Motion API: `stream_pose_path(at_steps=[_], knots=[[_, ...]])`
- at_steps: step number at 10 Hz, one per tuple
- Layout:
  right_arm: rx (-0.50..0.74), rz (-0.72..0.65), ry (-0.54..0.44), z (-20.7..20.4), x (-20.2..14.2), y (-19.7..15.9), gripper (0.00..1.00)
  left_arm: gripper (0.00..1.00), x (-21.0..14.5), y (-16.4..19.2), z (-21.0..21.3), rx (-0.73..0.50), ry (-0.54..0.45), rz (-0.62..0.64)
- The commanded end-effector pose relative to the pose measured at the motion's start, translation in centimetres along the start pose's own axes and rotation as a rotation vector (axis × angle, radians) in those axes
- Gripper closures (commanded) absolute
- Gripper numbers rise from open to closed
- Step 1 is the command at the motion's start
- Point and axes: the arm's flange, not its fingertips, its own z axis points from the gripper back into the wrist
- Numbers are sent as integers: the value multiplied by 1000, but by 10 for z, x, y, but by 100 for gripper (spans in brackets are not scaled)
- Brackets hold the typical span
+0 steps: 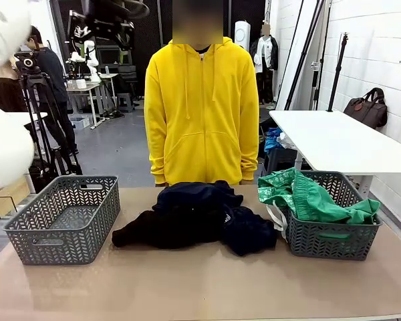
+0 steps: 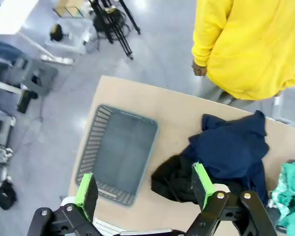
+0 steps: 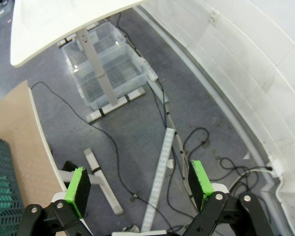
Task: Sort the tops and bottoms.
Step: Lift clothes from the center of the table with your right hand.
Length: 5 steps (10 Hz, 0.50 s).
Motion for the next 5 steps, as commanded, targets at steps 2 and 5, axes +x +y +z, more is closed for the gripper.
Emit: stream_pose_path(at_steps=[2, 5], knots=[[-3, 12, 6, 1, 0, 1, 0, 0, -260, 141, -220, -259, 116, 102], [-3, 12, 6, 1, 0, 1, 0, 0, -323, 114, -279, -144, 327, -32]])
